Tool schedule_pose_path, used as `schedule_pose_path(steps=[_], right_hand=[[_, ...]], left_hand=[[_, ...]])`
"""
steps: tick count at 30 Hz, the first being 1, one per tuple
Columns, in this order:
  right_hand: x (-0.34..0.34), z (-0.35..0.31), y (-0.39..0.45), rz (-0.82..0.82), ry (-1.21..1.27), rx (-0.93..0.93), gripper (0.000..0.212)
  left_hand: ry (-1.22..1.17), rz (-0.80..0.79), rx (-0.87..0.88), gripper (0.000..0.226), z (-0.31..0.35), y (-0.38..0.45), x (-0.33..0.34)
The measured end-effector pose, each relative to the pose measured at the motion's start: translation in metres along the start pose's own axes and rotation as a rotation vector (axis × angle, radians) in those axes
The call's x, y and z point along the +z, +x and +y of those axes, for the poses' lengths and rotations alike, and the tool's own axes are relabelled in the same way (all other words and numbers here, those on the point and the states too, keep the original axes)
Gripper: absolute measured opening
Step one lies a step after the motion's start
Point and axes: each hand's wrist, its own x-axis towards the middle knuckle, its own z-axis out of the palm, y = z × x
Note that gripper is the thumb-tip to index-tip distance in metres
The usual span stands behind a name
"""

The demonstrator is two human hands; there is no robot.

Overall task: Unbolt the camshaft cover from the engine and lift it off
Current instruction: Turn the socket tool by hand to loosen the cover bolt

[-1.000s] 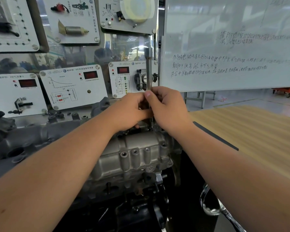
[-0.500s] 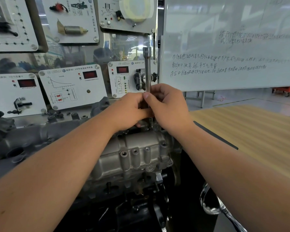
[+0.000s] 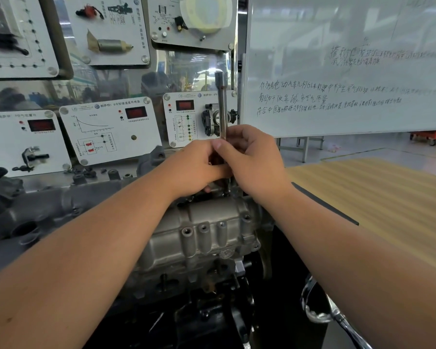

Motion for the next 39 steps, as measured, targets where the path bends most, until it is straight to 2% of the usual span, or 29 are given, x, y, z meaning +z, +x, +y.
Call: schedule_pose_path(steps=[1,4,8,11,15,24,26,29,33,37,39], right_hand=[[0.0003,-0.0007,-0.0004,-0.004,0.018,0.010,0.023],[-0.0005,-0.0019,-0.0004,-0.006,-0.074,-0.031,0.012],[-0.0016,-0.0014,-0.0002,-0.034,-0.145,-0.064,0.027],[-0.0006,-0.0021,-0.0015,-0.058,-0.168,-0.088,0.029],[0.0002,-0.0035,-0.0037,-0.045,-0.096,-0.085,0.010],[0.0010,-0.0031,-0.0023,-0.052,-0.174,-0.092,0.035],[0.0011,-0.0035,-0.0023,-0.058,-0.173,-0.096,0.032],[0.0018,-0.0025,-0.0031,-0.039,-0.096,-0.071,0.014],[0.0019,-0.0012,-0.0039,-0.004,-0.146,-0.122,0.026],[0.0006,-0.0026,-0.0014,-0.031,-0.171,-0.120,0.038],[0.0014,-0.0036,-0.0005,-0.050,-0.179,-0.113,0.041]], left_hand=[[0.011,-0.003,0.002,0.023,-0.0006,0.0001,0.0000],[0.034,0.008,0.000,0.017,-0.0025,0.0010,0.0009],[-0.022,-0.004,-0.033,0.013,-0.0028,0.0016,0.0027],[-0.044,-0.009,-0.030,0.013,-0.0007,0.0008,0.0022],[0.056,0.020,-0.036,0.021,0.0006,0.0022,0.0024],[0.005,-0.014,-0.022,0.020,0.0006,-0.0012,0.0013],[0.054,-0.004,-0.030,0.016,0.0022,0.0000,0.0013],[0.124,0.012,-0.041,0.018,0.0041,0.0013,0.0017],[0.081,0.007,-0.023,0.018,0.0041,-0.0006,0.0013],[-0.022,-0.025,-0.004,0.038,0.0049,-0.0033,0.0023],[-0.003,-0.028,0.004,0.039,0.0041,-0.0028,0.0018]])
